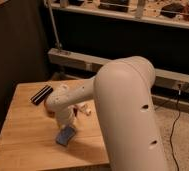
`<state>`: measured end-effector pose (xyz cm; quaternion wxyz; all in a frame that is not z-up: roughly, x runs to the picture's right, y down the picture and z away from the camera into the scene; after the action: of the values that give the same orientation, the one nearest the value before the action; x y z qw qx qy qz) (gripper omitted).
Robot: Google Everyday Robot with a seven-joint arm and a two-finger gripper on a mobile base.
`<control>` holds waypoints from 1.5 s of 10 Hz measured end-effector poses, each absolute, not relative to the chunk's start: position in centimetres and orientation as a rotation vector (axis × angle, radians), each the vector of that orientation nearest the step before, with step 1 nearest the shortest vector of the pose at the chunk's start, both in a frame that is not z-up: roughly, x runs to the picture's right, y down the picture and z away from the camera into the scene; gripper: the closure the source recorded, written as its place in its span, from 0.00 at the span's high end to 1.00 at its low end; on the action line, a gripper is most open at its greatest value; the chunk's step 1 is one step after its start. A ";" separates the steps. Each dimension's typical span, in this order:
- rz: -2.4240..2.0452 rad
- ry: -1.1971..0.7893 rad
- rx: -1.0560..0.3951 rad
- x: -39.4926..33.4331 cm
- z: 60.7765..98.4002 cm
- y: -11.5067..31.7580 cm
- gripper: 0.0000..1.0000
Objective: Place the white sponge in the ceramic bowl
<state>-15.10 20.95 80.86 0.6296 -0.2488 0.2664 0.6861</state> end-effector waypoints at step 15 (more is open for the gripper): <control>1.302 0.575 -0.745 -16.3 80.7 24.4 0.15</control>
<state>-16.31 24.39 80.67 0.6945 -0.3338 0.2576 0.5831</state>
